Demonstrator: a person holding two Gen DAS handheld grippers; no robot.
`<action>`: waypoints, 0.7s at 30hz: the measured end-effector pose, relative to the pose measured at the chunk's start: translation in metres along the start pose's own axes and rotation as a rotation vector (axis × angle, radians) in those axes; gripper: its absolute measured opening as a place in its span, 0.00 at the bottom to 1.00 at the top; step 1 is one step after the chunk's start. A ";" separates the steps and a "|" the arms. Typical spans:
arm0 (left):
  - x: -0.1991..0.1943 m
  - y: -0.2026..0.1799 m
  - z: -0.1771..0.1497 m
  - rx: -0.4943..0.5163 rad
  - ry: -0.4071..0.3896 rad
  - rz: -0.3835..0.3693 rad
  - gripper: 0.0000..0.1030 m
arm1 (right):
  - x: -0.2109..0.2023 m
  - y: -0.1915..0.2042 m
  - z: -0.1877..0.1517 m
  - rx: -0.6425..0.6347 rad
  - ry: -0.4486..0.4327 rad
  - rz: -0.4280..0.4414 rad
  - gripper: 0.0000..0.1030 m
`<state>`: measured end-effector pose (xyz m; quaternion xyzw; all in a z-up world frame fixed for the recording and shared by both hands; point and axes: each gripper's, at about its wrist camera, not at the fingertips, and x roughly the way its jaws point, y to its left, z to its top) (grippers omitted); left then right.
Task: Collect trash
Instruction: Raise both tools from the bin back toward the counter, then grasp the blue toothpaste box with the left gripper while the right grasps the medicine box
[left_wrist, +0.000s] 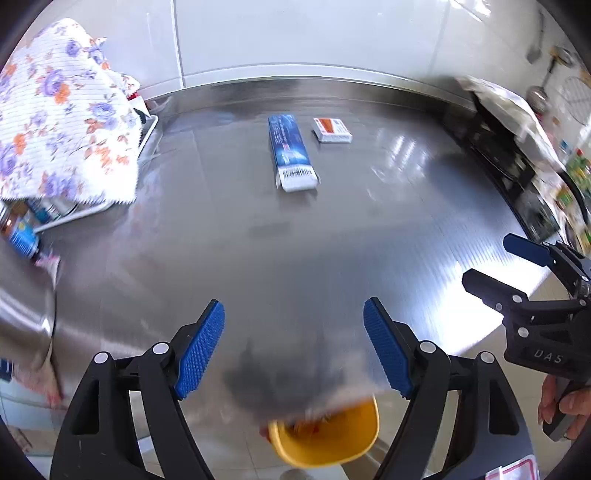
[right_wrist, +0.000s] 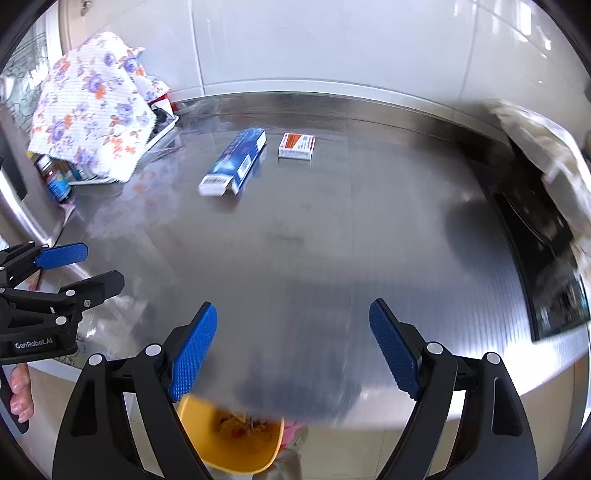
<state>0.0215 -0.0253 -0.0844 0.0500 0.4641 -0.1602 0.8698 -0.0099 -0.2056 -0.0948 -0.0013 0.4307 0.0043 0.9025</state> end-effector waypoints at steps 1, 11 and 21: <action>0.006 0.000 0.007 -0.011 0.003 0.000 0.75 | 0.007 -0.003 0.008 -0.008 0.005 0.004 0.82; 0.064 -0.003 0.076 -0.060 0.030 0.023 0.75 | 0.072 -0.033 0.085 -0.080 0.023 0.044 0.82; 0.104 0.009 0.110 -0.095 0.054 0.050 0.75 | 0.126 -0.037 0.137 -0.148 0.035 0.074 0.82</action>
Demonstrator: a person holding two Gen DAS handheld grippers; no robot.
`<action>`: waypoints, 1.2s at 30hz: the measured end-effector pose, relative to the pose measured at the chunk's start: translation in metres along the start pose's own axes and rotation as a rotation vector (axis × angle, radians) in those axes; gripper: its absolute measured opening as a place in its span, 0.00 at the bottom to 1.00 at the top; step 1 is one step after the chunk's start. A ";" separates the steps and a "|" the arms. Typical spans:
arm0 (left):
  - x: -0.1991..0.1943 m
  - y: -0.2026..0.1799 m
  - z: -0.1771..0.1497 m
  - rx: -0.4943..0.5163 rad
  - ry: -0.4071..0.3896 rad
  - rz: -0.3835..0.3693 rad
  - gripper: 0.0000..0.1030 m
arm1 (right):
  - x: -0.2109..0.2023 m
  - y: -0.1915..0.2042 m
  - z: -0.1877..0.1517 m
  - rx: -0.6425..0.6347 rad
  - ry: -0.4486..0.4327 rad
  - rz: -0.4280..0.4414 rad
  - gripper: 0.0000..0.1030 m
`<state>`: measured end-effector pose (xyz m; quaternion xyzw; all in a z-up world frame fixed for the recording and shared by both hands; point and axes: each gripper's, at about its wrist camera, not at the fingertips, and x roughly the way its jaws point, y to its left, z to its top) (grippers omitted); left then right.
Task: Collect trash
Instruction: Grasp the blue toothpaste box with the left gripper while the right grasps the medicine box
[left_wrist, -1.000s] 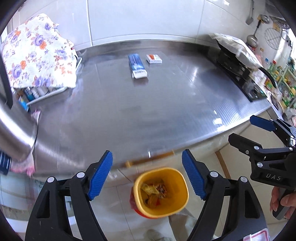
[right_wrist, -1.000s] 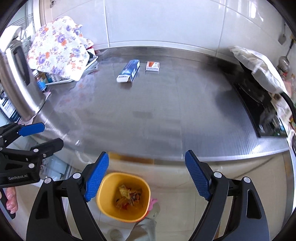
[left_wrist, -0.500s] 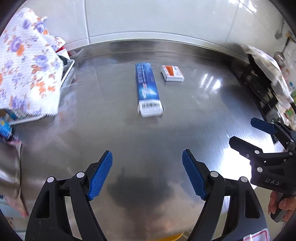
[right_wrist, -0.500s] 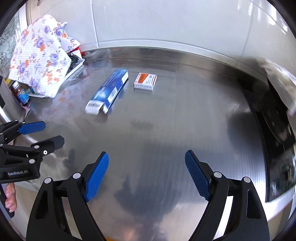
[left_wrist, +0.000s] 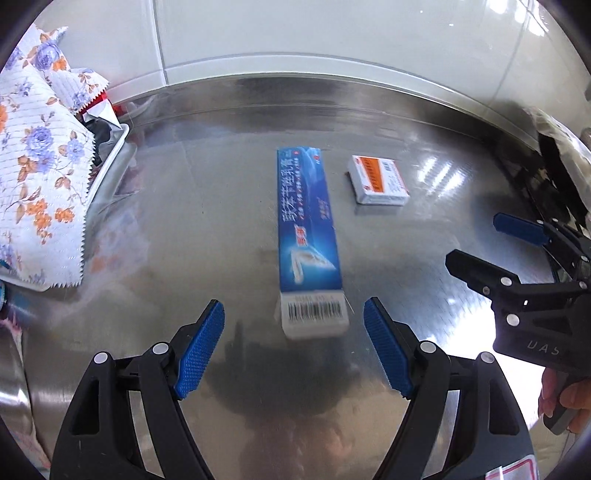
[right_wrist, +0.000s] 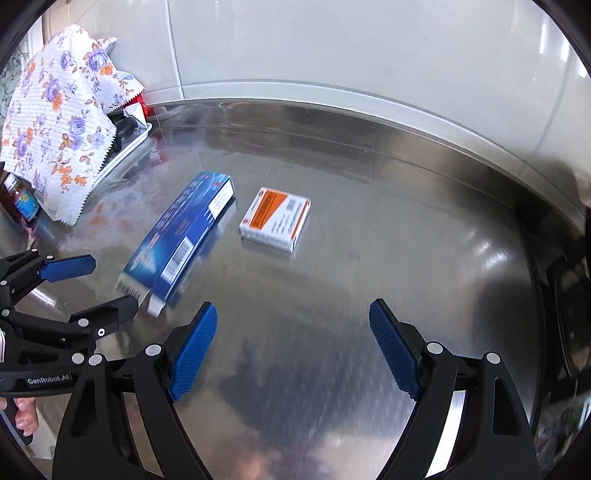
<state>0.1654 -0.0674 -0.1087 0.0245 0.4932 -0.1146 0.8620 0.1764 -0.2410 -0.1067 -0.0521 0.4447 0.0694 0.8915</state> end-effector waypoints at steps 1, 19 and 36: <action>0.003 0.001 0.003 -0.004 0.003 0.005 0.75 | 0.005 -0.001 0.004 -0.006 0.003 0.002 0.82; 0.055 -0.007 0.040 -0.001 0.015 0.086 0.75 | 0.089 -0.004 0.056 -0.140 0.041 0.091 0.83; 0.060 0.006 0.059 0.008 -0.002 0.097 0.40 | 0.085 -0.001 0.058 -0.151 -0.008 0.128 0.50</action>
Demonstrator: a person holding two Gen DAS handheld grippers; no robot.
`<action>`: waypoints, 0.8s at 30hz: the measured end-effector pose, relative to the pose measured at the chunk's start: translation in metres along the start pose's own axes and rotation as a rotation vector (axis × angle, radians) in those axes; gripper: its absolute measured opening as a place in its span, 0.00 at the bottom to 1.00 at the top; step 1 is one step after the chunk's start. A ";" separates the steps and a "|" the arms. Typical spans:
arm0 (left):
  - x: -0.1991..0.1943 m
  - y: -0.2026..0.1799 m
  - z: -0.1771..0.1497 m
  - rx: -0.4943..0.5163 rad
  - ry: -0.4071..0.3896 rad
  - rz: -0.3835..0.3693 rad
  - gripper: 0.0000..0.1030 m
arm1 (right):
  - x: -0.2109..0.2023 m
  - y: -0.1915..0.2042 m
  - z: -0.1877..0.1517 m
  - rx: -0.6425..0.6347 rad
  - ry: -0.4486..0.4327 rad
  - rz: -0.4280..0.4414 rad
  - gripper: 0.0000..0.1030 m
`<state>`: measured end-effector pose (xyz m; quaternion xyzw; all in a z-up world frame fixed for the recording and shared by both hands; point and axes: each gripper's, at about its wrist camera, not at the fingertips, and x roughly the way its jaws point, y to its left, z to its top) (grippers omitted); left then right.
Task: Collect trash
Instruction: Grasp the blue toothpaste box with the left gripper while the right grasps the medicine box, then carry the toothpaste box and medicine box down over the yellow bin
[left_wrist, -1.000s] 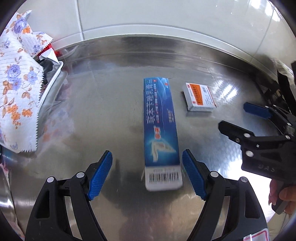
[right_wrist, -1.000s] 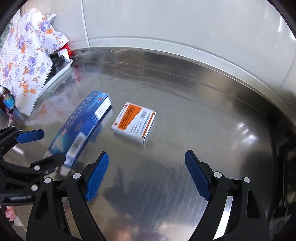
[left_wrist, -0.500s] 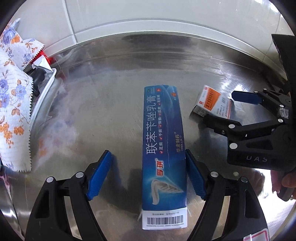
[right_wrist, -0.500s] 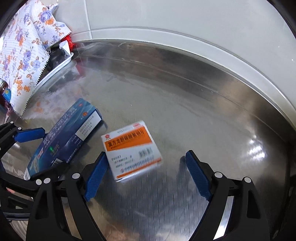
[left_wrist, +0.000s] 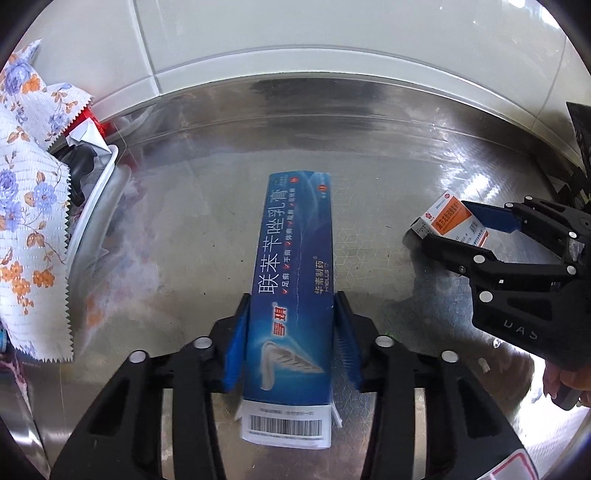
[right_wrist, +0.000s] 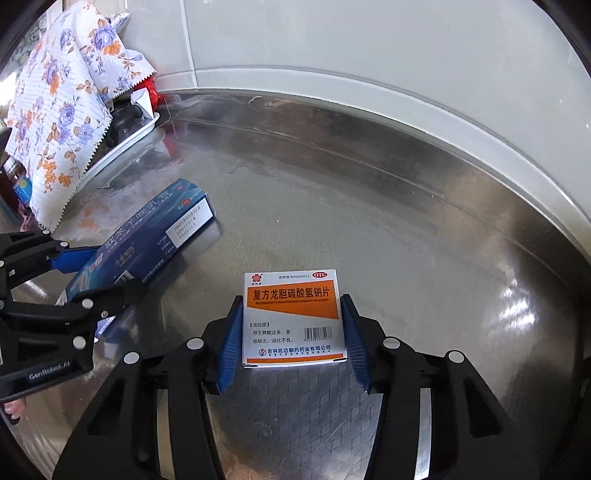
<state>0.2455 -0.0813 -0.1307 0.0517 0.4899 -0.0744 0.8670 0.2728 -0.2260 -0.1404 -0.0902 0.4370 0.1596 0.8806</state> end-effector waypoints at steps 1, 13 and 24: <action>-0.001 -0.001 0.000 0.006 -0.002 -0.001 0.39 | -0.002 0.000 -0.002 0.004 -0.001 -0.009 0.50; -0.028 -0.004 -0.015 0.044 -0.039 -0.011 0.39 | -0.035 0.010 -0.022 0.045 -0.028 -0.020 0.50; -0.091 -0.004 -0.064 0.115 -0.091 -0.045 0.39 | -0.095 0.057 -0.072 0.097 -0.057 -0.064 0.50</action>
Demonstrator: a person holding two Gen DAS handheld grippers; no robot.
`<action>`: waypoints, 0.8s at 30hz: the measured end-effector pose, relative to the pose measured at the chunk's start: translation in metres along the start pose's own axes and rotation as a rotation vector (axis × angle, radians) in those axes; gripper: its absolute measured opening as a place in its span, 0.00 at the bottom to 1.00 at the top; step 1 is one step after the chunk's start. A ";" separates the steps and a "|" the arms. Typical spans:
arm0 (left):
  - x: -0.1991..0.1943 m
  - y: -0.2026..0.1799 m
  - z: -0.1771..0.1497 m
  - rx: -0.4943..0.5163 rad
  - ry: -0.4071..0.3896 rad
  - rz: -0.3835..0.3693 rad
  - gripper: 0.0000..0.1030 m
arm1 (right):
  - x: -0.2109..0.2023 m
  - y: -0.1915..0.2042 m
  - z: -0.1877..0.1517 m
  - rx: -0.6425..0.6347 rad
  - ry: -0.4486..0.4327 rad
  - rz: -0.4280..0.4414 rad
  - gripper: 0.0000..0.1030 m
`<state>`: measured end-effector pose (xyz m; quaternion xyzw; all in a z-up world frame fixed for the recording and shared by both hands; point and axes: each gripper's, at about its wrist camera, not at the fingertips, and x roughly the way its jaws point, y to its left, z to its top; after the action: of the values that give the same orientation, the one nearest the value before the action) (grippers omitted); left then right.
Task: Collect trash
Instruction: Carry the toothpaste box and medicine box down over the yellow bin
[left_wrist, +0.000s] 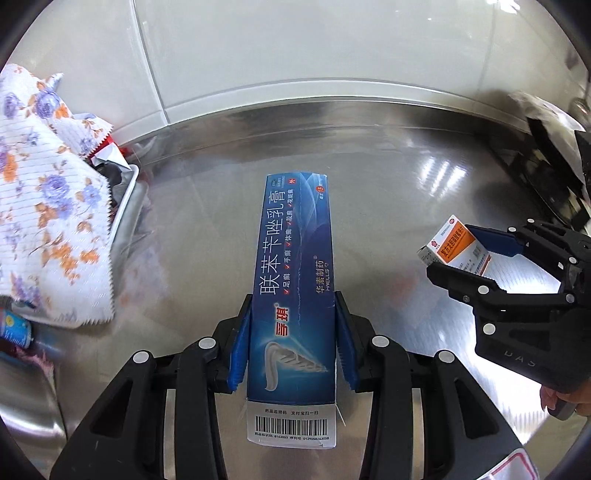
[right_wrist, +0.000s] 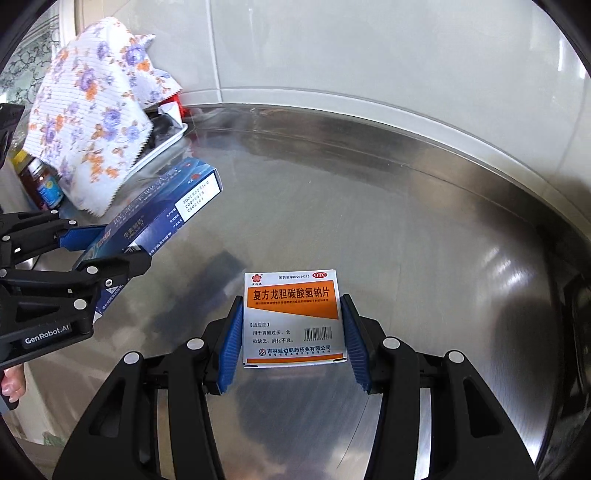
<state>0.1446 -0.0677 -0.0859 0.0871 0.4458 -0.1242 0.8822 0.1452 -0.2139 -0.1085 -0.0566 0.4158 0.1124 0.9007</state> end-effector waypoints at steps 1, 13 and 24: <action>-0.006 0.000 -0.006 0.006 -0.003 -0.004 0.39 | -0.007 0.004 -0.005 0.002 -0.002 -0.005 0.50; -0.092 -0.010 -0.099 0.084 -0.027 -0.046 0.39 | -0.093 0.059 -0.073 0.056 -0.048 -0.036 0.50; -0.153 -0.023 -0.194 0.167 -0.023 -0.098 0.39 | -0.170 0.117 -0.162 0.101 -0.079 -0.056 0.50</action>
<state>-0.0983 -0.0169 -0.0778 0.1367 0.4274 -0.2050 0.8698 -0.1100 -0.1590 -0.0849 -0.0184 0.3836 0.0682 0.9208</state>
